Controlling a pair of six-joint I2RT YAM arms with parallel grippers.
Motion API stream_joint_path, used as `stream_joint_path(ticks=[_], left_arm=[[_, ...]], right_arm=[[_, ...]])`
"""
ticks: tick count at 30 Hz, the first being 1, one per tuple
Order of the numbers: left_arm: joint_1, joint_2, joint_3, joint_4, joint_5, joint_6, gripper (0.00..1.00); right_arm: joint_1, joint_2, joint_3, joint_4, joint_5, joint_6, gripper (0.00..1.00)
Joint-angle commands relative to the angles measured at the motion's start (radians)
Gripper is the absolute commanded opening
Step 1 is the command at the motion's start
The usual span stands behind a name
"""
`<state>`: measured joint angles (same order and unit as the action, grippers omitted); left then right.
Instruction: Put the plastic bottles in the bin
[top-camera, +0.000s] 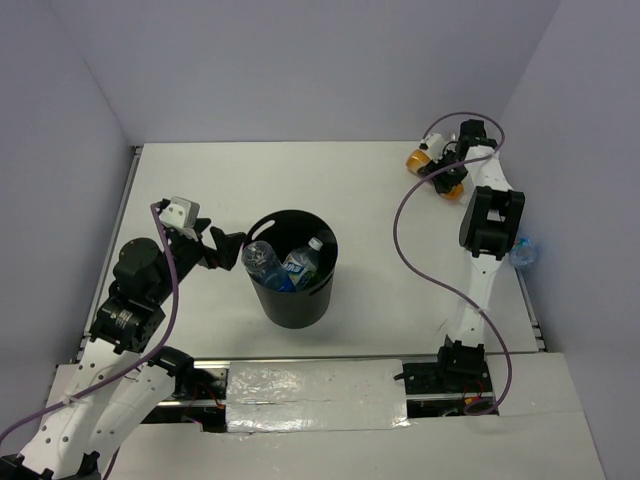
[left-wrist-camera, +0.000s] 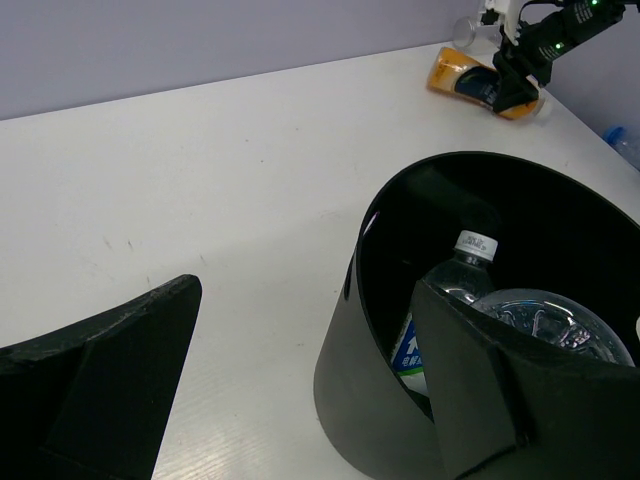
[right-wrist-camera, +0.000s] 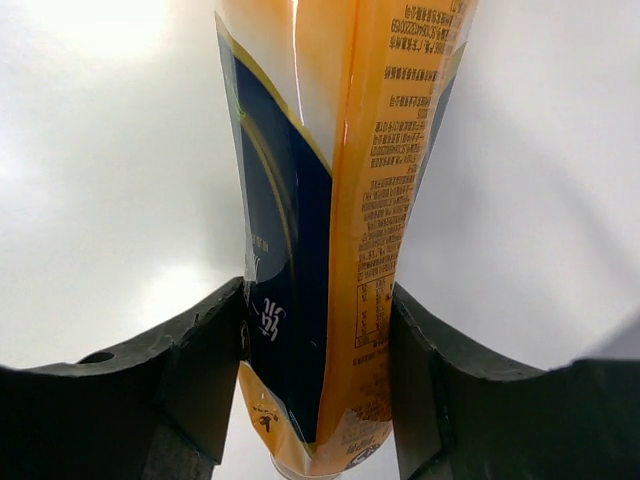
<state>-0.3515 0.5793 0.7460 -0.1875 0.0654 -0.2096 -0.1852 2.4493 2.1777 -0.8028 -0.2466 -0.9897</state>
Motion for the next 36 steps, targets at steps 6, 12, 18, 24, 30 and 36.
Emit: stream_joint_path(ticks=[6,12,18,24,30,36], left_arm=[[0.009,-0.016,-0.005,0.049,0.017,0.009,0.99],[0.013,-0.036,-0.005,0.054,0.017,0.006,0.99],[0.017,-0.062,-0.011,0.065,0.019,0.003,0.99],[0.019,-0.067,-0.011,0.065,0.01,0.004,0.99],[0.02,-0.075,-0.013,0.066,-0.009,0.006,0.99],[0.022,-0.073,-0.013,0.065,-0.007,0.006,0.99]], right_arm=[[0.009,-0.313,-0.206,-0.251,-0.446,0.065,0.24],[0.064,-0.605,-0.357,-0.251,-0.565,0.069,0.17],[0.209,-0.858,-0.395,-0.228,-0.664,0.161,0.16],[0.412,-1.045,-0.464,0.04,-0.787,0.499,0.17],[0.578,-1.141,-0.767,0.734,-0.867,1.063,0.17],[0.739,-1.116,-1.085,1.359,-0.784,1.376,0.18]])
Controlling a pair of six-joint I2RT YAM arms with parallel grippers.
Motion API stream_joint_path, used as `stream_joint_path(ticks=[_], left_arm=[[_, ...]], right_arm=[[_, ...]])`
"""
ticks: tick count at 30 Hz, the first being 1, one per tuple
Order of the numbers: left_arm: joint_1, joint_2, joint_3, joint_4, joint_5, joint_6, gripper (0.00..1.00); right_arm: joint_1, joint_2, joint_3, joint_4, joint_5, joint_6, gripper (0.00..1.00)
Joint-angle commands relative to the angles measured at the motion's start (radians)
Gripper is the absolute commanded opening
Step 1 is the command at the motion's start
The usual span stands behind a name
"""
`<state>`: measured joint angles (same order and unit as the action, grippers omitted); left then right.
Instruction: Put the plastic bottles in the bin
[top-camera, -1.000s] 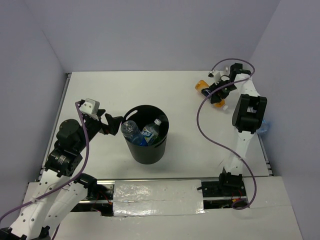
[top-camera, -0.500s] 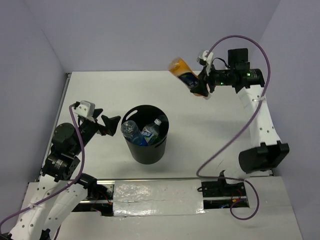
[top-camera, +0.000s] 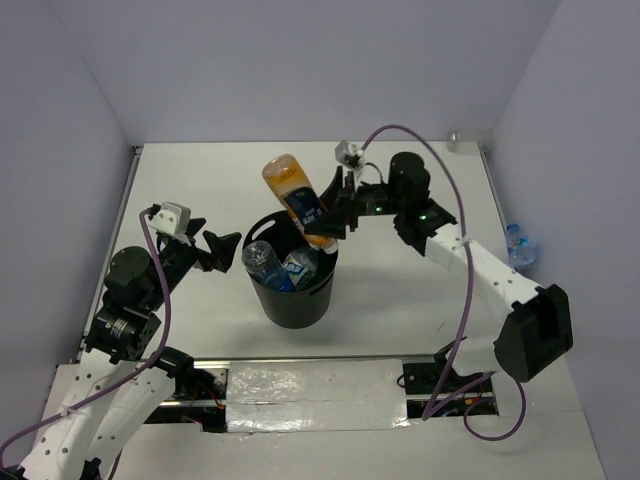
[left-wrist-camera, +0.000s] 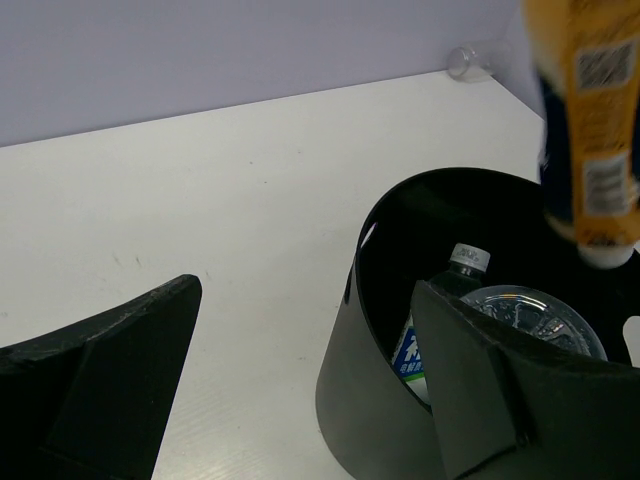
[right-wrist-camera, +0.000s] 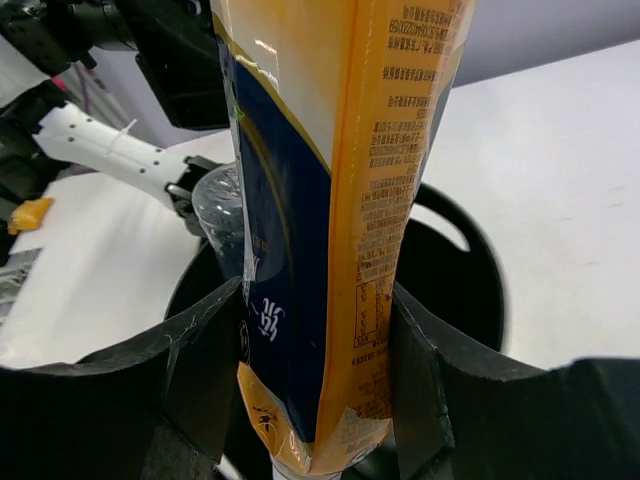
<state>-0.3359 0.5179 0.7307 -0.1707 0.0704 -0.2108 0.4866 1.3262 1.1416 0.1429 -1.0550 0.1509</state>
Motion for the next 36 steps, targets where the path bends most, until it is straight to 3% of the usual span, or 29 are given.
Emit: stream_joint_path(ticks=[1,6,8,10,11,12,19,23,24,27,28,31,36], left_arm=[[0.008,-0.012,0.003,0.048,-0.014,0.007,1.0],[0.008,-0.012,0.003,0.048,-0.014,0.008,0.99],[0.009,-0.012,0.003,0.048,-0.011,0.008,0.99],[0.009,-0.012,0.003,0.05,-0.006,0.007,0.99],[0.009,-0.012,0.003,0.048,-0.004,0.007,0.99],[0.011,-0.012,0.003,0.05,-0.003,0.005,1.0],[0.009,-0.016,0.004,0.05,0.002,0.007,0.99],[0.011,-0.021,0.004,0.05,0.0,0.007,0.99],[0.009,-0.024,0.003,0.05,0.002,0.005,0.99],[0.009,-0.032,-0.001,0.05,0.009,0.002,0.99],[0.009,-0.033,-0.001,0.051,0.012,0.002,0.99],[0.011,-0.038,0.001,0.053,0.023,-0.002,0.99],[0.011,-0.041,0.003,0.053,0.032,-0.007,0.99]], right_arm=[[0.087,0.025,-0.051,0.417,0.059,0.224,0.18],[0.132,0.074,-0.037,0.48,0.098,0.272,0.22],[0.135,0.096,-0.04,0.486,0.104,0.279,0.44],[0.135,0.102,-0.052,0.455,0.112,0.25,0.74],[0.132,0.102,-0.052,0.434,0.107,0.23,0.81],[0.133,0.1,-0.052,0.382,0.108,0.207,0.99],[0.136,-0.005,0.007,0.084,0.165,-0.068,1.0],[0.133,-0.113,0.087,-0.135,0.275,-0.25,1.0],[0.135,-0.166,0.096,-0.241,0.396,-0.339,1.0],[0.118,-0.301,0.035,-0.293,0.687,-0.447,0.99],[0.104,-0.335,-0.009,-0.272,0.898,-0.468,1.0],[-0.034,-0.406,-0.144,-0.291,1.068,-0.618,1.0],[-0.478,-0.323,-0.221,-0.437,1.121,-0.651,1.0]])
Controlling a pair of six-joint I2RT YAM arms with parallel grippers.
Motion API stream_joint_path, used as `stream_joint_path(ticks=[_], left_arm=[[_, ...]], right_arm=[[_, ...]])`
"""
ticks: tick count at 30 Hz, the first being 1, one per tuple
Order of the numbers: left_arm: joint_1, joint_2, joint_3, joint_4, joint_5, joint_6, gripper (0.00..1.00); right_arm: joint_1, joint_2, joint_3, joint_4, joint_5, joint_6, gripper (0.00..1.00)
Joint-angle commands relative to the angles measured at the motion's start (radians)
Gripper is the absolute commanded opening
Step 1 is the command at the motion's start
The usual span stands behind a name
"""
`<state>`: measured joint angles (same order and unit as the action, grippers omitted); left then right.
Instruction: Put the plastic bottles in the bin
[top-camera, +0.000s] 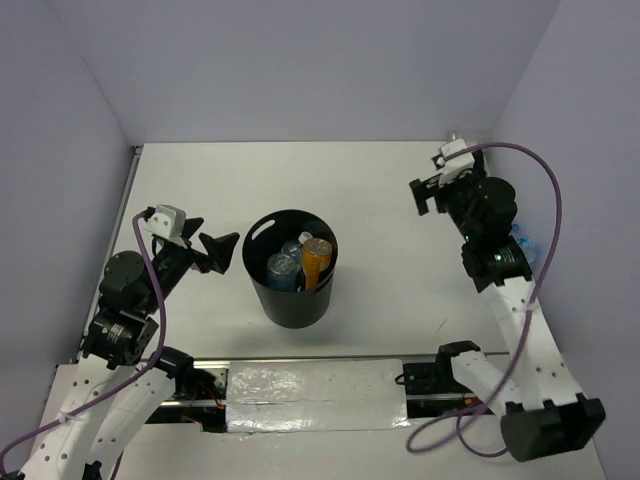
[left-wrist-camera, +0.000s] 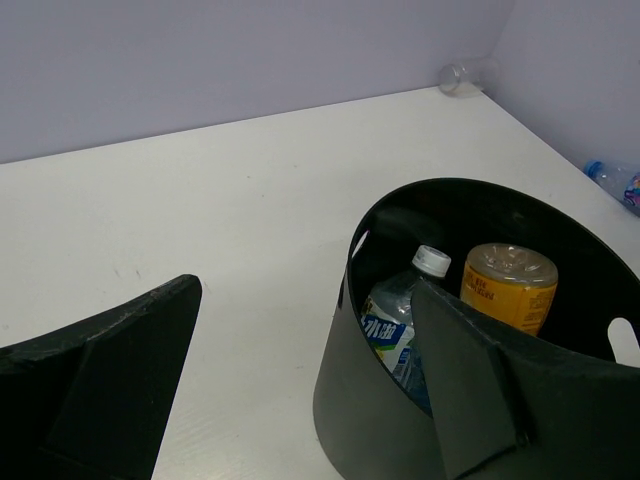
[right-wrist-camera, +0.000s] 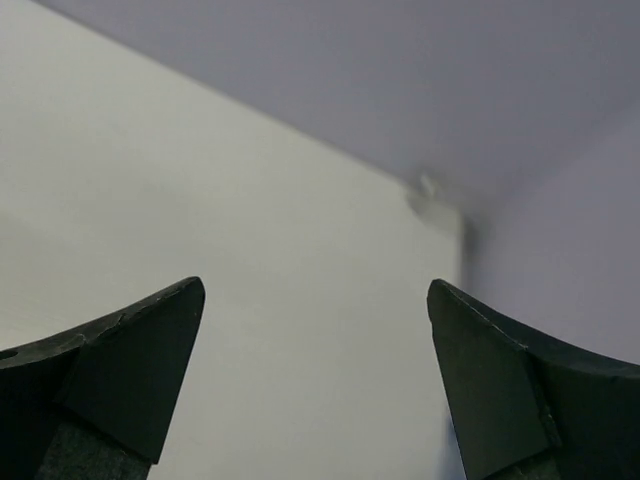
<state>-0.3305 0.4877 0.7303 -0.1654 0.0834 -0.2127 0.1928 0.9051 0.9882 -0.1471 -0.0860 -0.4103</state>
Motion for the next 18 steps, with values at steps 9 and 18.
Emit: stream_joint_path(ticks=[9,18], left_arm=[[0.007,-0.003,-0.002,0.049,0.009,-0.005,0.99],[0.007,0.017,-0.003,0.044,-0.007,0.001,0.99]], right_arm=[[-0.417,0.51,-0.072,-0.014,0.455,-0.194,1.0],[-0.484,0.834,-0.01,0.147,0.65,-0.34,1.0]])
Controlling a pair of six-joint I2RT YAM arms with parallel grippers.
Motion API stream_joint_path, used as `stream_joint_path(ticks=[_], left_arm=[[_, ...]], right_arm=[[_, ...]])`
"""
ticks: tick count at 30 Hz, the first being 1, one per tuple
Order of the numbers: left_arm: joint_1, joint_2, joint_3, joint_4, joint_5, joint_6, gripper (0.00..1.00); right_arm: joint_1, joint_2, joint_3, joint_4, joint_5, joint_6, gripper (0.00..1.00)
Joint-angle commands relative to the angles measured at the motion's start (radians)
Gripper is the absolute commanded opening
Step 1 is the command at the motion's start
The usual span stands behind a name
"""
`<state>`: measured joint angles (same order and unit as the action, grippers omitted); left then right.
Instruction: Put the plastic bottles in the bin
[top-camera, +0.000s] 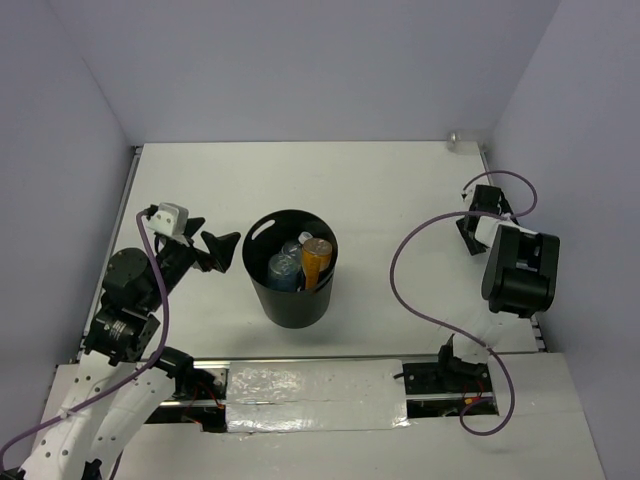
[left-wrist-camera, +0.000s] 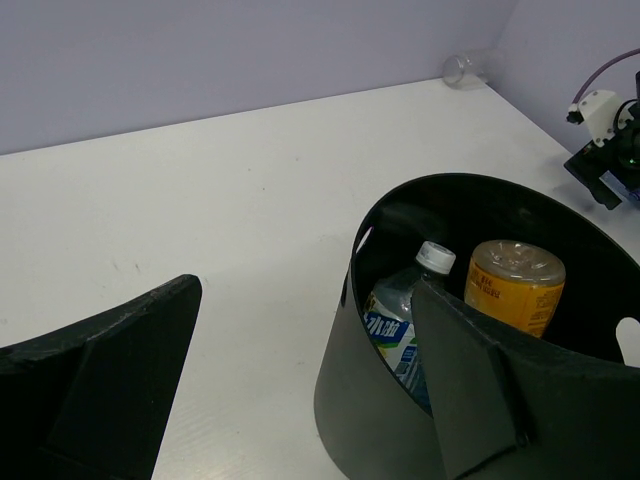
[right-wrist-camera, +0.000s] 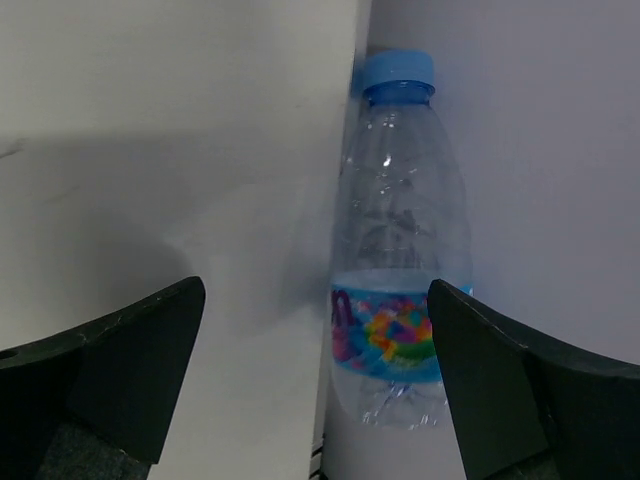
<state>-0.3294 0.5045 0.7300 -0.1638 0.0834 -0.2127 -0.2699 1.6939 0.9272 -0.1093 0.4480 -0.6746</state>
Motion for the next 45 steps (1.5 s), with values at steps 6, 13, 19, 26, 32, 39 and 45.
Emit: stream_joint_path(ticks=[6,13,19,26,32,39,45], left_arm=[[0.006,0.011,-0.003,0.041,-0.008,0.003,0.99],[0.004,0.017,-0.003,0.041,-0.008,0.003,0.99],[0.004,0.017,-0.003,0.041,-0.007,0.003,0.99],[0.006,0.014,-0.003,0.043,-0.007,0.004,0.99],[0.006,0.011,-0.003,0.041,-0.011,0.004,1.0],[0.007,0.009,-0.004,0.041,-0.019,0.006,0.99],[0.007,0.003,-0.006,0.041,-0.028,0.009,0.99]], right_arm=[[-0.071,0.141,0.015,0.345,0.225,-0.195,1.0],[-0.107,0.174,-0.024,0.412,0.235,-0.235,1.0],[-0.127,0.159,0.013,0.202,0.146,-0.125,0.48],[-0.074,-0.097,-0.027,-0.077,-0.121,-0.014,0.23],[0.05,-0.353,0.16,-0.565,-0.742,0.073,0.15],[0.406,-0.447,0.444,-0.716,-1.293,0.177,0.07],[0.711,-0.401,0.524,-0.448,-1.393,0.45,0.09]])
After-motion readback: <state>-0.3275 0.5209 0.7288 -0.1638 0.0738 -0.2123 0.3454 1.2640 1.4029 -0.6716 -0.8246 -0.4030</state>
